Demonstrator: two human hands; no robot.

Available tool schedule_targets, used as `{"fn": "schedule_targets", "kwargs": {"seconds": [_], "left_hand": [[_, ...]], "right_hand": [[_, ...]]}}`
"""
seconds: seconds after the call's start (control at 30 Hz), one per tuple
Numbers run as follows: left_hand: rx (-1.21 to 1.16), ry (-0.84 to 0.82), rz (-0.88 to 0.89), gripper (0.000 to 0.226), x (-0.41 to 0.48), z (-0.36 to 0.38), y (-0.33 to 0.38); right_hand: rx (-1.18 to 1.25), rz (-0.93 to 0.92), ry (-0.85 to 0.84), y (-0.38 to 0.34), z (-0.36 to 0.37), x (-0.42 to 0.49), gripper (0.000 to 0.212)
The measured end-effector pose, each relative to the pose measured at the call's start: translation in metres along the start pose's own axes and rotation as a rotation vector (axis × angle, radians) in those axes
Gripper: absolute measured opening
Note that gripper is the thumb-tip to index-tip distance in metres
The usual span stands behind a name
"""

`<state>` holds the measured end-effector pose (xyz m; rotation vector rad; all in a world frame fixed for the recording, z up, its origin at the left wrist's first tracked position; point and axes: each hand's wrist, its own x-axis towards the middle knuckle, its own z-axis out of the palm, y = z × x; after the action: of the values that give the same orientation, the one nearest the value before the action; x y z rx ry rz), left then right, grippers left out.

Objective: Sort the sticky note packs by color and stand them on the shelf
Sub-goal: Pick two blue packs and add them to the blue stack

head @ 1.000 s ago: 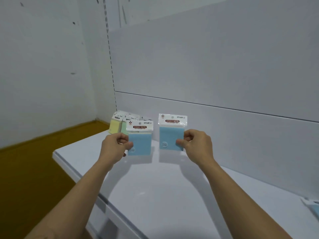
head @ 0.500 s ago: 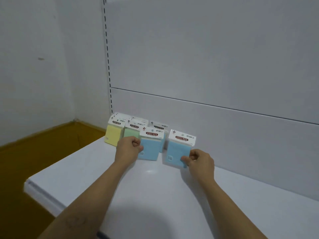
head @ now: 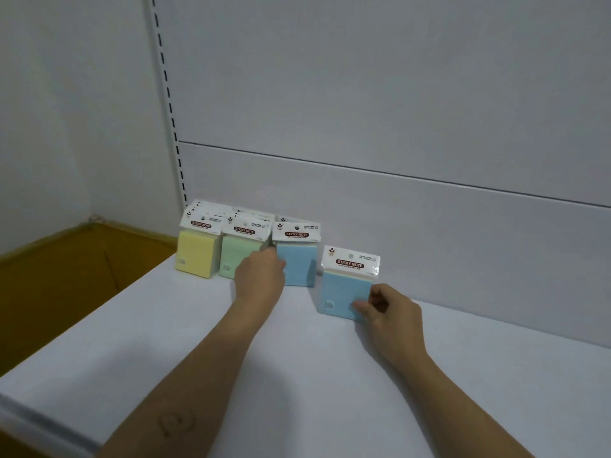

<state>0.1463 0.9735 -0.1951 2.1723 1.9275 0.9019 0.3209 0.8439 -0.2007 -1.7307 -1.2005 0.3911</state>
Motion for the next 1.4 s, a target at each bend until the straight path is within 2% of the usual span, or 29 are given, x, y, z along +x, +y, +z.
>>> {"fn": "schedule_targets", "kwargs": {"seconds": [0.27, 0.67, 0.77, 0.9, 0.97, 1.2, 1.33, 1.4], "left_hand": [[0.113, 0.026, 0.067, 0.019, 0.005, 0.005, -0.002], [0.064, 0.074, 0.117, 0.018, 0.002, 0.006, -0.01], [0.052, 0.041, 0.15, 0.029, -0.008, 0.005, -0.005], [0.159, -0.048, 0.181, 0.052, -0.02, 0.006, 0.008], [0.191, -0.054, 0.177, 0.055, -0.02, 0.009, 0.011], [0.14, -0.044, 0.202, 0.045, -0.014, 0.016, 0.008], [0.022, -0.047, 0.226, 0.039, -0.015, 0.015, -0.003], [-0.113, -0.028, 0.244, 0.031, -0.018, 0.014, -0.008]], "right_hand": [[0.009, 0.012, 0.008, 0.005, 0.002, 0.002, 0.016], [0.03, 0.018, 0.024, 0.009, 0.0, -0.003, 0.013], [0.038, 0.017, 0.017, 0.009, -0.001, -0.004, 0.013], [0.051, 0.016, 0.016, 0.009, -0.001, -0.003, 0.014], [0.063, 0.021, 0.011, 0.009, -0.001, -0.003, 0.014], [0.067, 0.035, 0.013, 0.009, -0.002, -0.003, 0.016], [0.069, 0.045, 0.003, 0.01, -0.002, -0.002, 0.016], [0.061, 0.05, 0.0, 0.011, -0.002, -0.002, 0.014]]}}
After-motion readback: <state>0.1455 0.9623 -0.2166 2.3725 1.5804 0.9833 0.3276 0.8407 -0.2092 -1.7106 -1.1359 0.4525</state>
